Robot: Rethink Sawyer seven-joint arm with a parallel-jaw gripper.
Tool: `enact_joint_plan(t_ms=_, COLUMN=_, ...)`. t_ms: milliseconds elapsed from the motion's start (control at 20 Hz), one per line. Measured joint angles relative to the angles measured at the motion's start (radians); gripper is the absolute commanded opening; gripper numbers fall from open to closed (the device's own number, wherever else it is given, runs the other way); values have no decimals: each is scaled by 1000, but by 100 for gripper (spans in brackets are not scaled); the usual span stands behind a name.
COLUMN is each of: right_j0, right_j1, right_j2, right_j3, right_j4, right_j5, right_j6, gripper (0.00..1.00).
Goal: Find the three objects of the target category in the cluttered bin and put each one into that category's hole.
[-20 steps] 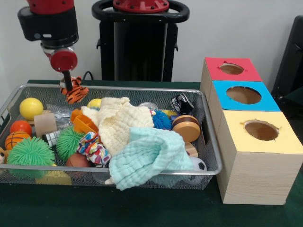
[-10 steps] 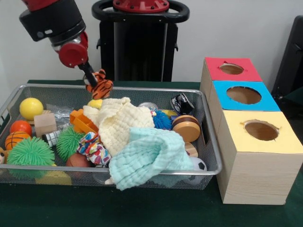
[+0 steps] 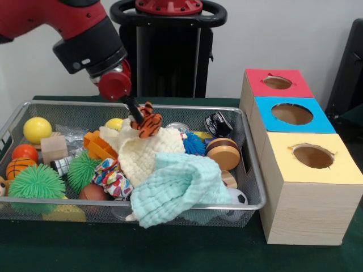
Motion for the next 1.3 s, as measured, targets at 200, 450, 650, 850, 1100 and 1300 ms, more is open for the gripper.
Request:
enact_joint_plan(t_ms=200, right_j0=28, right_j1=9, right_j2=-5, right_j3=16, right_j4=-26, right_j5=-50, right_j6=0, gripper=0)
enact_joint_plan(t_ms=450, right_j0=53, right_j1=9, right_j2=-7, right_j3=43, right_j4=-33, right_j5=-72, right_j6=0, gripper=100)
enact_joint_plan(t_ms=650, right_j0=64, right_j1=9, right_j2=-9, right_j3=44, right_j4=-34, right_j5=-72, right_j6=0, gripper=100)
enact_joint_plan(t_ms=850, right_j0=74, right_j1=-3, right_j2=-20, right_j3=44, right_j4=-60, right_j5=-77, right_j6=0, gripper=100)
enact_joint_plan(t_ms=1100, right_j0=90, right_j1=-43, right_j2=-43, right_j3=46, right_j4=-131, right_j5=-78, right_j6=0, gripper=100)
enact_joint_plan(t_ms=1300, right_j0=83, right_j1=-97, right_j2=-44, right_j3=46, right_j4=-148, right_j5=-78, right_j6=0, gripper=100)
